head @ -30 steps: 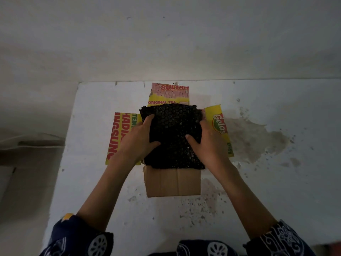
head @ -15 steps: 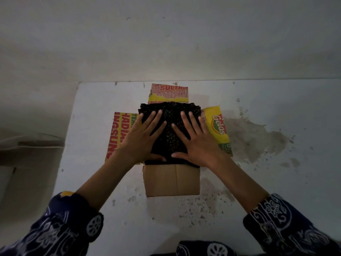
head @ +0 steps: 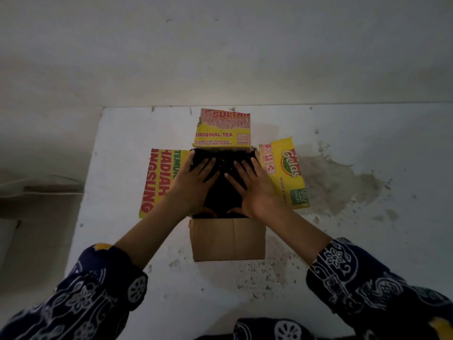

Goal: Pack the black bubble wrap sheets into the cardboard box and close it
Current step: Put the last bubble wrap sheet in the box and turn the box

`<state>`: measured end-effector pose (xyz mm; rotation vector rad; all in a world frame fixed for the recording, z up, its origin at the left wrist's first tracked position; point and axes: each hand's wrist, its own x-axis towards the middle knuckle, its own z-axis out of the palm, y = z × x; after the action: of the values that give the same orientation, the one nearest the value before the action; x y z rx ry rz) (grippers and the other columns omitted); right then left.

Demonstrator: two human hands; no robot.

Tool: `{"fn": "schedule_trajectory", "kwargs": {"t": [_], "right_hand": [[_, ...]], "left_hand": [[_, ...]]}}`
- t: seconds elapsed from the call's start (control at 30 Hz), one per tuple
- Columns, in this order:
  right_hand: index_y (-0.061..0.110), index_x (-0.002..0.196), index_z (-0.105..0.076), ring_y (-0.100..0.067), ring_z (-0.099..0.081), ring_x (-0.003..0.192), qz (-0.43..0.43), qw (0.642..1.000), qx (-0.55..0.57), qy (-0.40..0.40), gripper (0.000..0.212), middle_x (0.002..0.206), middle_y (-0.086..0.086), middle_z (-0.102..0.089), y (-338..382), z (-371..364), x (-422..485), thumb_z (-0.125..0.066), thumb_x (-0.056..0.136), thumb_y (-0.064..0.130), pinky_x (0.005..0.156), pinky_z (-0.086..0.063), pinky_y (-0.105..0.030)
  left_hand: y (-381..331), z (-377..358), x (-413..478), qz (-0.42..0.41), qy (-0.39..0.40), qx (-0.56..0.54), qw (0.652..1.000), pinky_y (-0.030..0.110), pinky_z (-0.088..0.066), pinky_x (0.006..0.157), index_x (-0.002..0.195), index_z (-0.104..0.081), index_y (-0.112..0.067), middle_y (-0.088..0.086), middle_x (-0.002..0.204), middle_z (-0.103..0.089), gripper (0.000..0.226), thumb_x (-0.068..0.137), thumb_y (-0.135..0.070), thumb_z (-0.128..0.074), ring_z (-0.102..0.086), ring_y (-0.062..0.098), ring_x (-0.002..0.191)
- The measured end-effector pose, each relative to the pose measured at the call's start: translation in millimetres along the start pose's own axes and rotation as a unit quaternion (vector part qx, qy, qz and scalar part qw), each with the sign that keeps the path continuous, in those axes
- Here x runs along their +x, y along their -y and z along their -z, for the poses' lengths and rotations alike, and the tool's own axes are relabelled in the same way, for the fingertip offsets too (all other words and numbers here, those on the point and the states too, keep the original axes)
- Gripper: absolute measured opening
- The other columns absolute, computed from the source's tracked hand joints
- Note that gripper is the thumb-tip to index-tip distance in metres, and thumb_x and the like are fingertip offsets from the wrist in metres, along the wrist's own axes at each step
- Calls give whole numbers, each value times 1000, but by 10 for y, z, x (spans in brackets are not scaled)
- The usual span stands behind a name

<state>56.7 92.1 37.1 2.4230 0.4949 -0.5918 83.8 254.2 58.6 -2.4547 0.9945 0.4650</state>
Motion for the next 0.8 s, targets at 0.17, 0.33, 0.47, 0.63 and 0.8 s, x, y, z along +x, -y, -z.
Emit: {"fn": "schedule_trajectory", "kwargs": {"t": [0.17,0.33,0.47,0.63,0.8], "right_hand": [[15,148,-6,-33,-4,145,8,984,161,-75,79,157,-18,-3,-54,2,-167,-18,89,66,118,0,-48],[-2,111,-63,-40,-59,107,-59,942,290,-159,47,125,-27,-57,7,-64,-328,-61,85,38,93,-47,-47],[-1,111,-58,-41,-53,102,-82,915,353,-177,32,124,-25,-53,19,-41,-482,-53,93,25,78,-47,-45],[7,125,-47,-29,-48,102,-31,861,493,-120,35,120,-14,-45,-59,87,-640,-39,99,30,76,-42,-34],[11,129,-47,-22,-49,109,70,807,580,-93,37,126,-8,-45,-97,178,-649,-46,96,28,90,-44,-33]], "left_hand": [[-80,-150,-317,91,-251,-289,919,52,5,114,148,-17,-13,25,155,-2,71,88,-28,-53,7,36,143],[-148,-172,-365,241,-125,-417,867,56,-12,116,147,-13,-7,26,154,-11,58,97,-26,-35,-12,44,141],[2,-28,-133,164,-123,-446,871,47,-31,109,147,-17,-10,16,155,-22,52,99,-18,-34,-32,39,136],[236,152,218,80,-106,-406,904,43,-34,107,146,-25,-20,9,152,-32,49,98,-16,-37,-40,35,132],[405,231,511,12,-94,-386,918,42,-33,108,142,-34,-27,7,148,-41,45,99,-15,-35,-42,31,131]]}}
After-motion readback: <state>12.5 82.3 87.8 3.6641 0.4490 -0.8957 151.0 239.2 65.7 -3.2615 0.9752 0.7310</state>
